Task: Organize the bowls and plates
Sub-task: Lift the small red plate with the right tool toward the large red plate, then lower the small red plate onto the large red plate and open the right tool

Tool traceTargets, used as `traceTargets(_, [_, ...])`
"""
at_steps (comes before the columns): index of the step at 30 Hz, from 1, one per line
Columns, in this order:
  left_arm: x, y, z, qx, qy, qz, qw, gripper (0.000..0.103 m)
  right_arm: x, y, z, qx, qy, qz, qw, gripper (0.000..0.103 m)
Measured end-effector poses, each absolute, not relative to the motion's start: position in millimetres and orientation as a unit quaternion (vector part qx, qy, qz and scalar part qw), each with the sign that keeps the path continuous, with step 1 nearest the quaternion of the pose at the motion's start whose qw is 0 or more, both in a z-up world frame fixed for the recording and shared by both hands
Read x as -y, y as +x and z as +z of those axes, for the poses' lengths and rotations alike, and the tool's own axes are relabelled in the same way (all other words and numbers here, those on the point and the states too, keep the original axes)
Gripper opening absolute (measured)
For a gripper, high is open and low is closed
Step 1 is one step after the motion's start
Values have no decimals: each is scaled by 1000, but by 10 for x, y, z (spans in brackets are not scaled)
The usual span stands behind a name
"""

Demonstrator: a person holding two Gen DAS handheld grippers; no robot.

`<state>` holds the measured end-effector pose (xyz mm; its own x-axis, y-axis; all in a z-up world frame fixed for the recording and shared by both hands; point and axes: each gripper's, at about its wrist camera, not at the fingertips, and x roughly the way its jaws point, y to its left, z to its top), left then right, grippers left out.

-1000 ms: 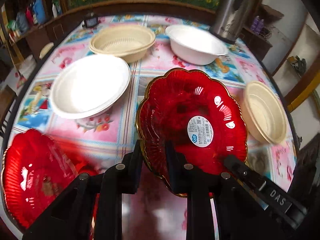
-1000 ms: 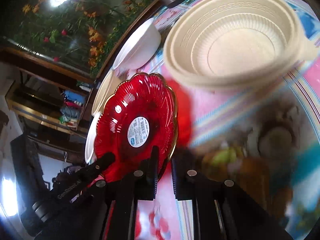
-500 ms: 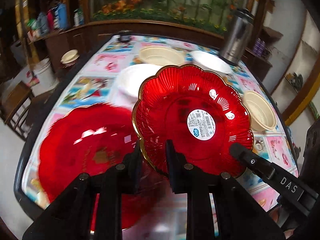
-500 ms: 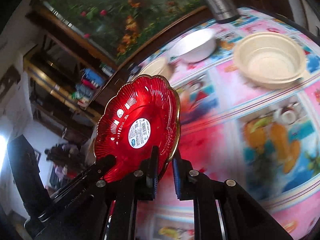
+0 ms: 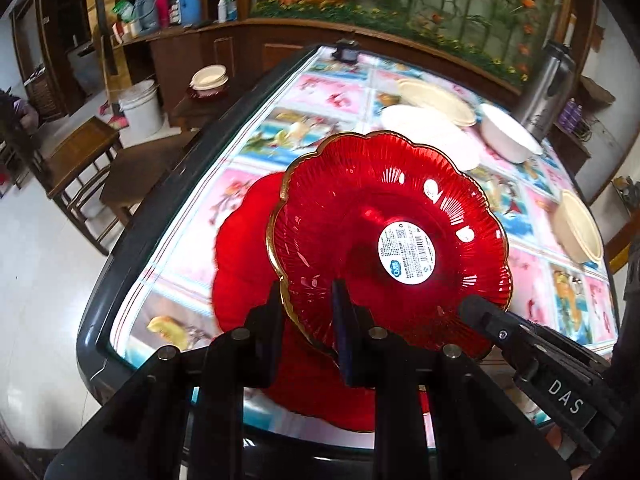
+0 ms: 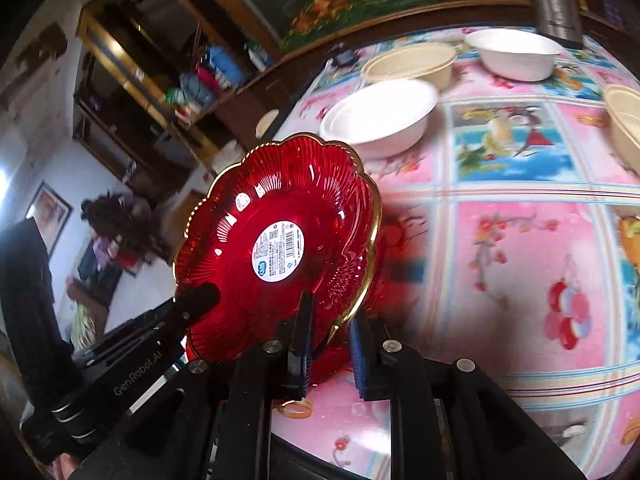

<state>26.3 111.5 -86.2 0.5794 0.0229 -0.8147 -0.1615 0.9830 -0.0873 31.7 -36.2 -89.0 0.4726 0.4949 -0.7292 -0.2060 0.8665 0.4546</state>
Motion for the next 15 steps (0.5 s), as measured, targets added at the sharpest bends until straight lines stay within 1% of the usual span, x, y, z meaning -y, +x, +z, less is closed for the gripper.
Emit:
traceTargets(3, [-1205, 267, -922, -460, -78, 64, 882, 21, 195, 316, -891, -472, 122, 207, 848, 19])
traceTargets(7, [-1250, 249, -944, -456, -62, 86, 883, 21, 20, 273, -851, -465, 84, 202, 858, 28])
traceTargets(8, [-1254, 237, -928, -449, -53, 100, 887, 21, 13, 263, -829, -460, 75, 200, 862, 29])
traceTargets(10, [-1283, 204, -888, -434, -39, 115, 892, 22, -45, 213, -774, -444, 37, 181, 877, 38])
traceTargets(12, [-1303, 160, -821, -416, -27, 132, 899, 31, -51, 169, -725, -430, 20, 180, 885, 40])
traceTargets(14, [-1320, 107, -733, -394, -25, 141, 908, 49, -18, 141, -677, -422, 16, 181, 888, 43])
traceTargets(15, [-1329, 84, -694, -385, -24, 145, 911, 52, 8, 130, -649, -415, 13, 179, 892, 44])
